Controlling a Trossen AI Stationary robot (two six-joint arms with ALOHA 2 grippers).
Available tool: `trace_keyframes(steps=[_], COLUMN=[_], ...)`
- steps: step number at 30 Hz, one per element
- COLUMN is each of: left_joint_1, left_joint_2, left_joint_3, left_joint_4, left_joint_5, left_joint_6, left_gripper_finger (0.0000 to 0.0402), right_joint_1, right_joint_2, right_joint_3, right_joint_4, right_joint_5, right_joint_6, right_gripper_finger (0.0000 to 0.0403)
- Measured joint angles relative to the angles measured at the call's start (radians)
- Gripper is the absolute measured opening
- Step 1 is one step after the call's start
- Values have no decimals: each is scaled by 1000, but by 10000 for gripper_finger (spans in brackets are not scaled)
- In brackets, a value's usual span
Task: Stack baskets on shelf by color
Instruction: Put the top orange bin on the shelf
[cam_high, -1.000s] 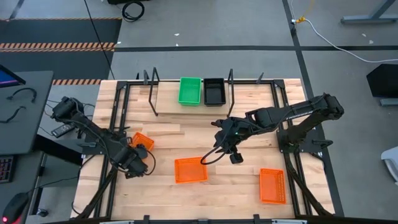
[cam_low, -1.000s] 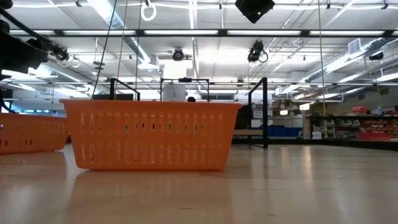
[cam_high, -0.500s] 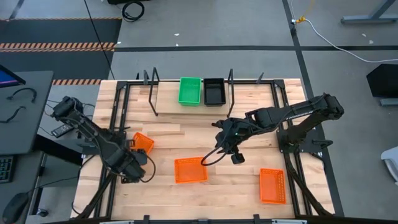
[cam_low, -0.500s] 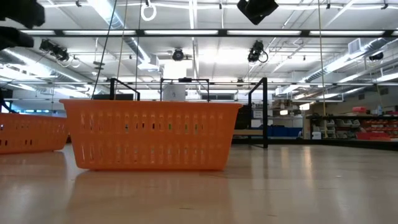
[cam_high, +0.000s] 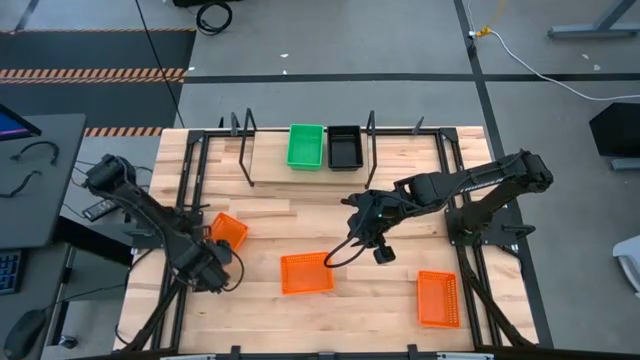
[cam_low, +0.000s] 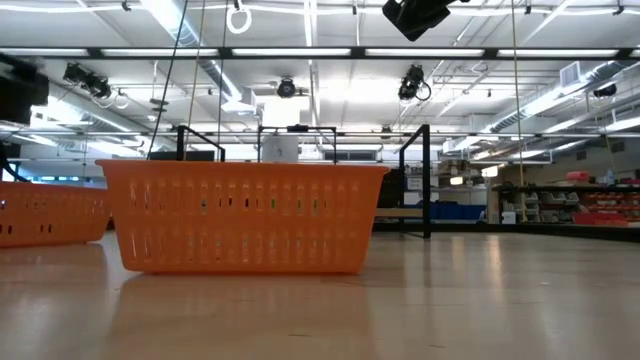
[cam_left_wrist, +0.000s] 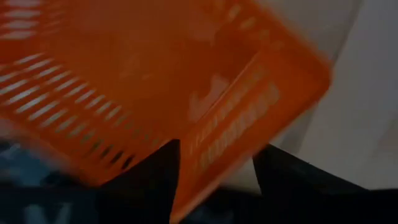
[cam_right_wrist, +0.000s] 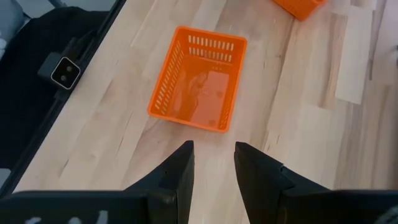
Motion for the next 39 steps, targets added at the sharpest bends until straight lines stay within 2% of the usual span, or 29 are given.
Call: trace_keyframes(steps=[5, 7, 10, 12, 20, 26, 30, 33, 39], left_joint_1=[33, 57, 95, 120, 261, 418, 549, 675, 918], left_joint_2=[0, 1, 1, 1, 1, 1, 1, 1, 20], left_joint_3=[-69, -61, -24, 14, 277, 467, 544, 555, 555], left_joint_4=[185, 195, 191, 183, 92, 54, 61, 140, 319], left_joint_5=[21, 8, -15, -56, -259, -400, -489, -491, -315], left_joint_6=[2, 5, 35, 58, 284, 556, 747, 863, 1028], left_gripper_finger=[162, 122, 39, 13, 5, 3, 2, 2, 1], right_joint_1=[0, 0, 0, 0, 0, 0, 0, 0, 0], right_joint_2=[0, 0, 0, 0, 0, 0, 0, 0, 0], right_joint_3=[0, 0, 0, 0, 0, 0, 0, 0, 0], right_joint_4=[1, 3, 6, 6, 1, -1, -2, -2, -2], right_joint_5=[0, 0, 0, 0, 0, 0, 0, 0, 0], right_joint_6=[1, 0, 0, 0, -2, -2, -6, -20, -39], right_gripper_finger=[121, 121, 121, 121, 121, 121, 121, 121, 121])
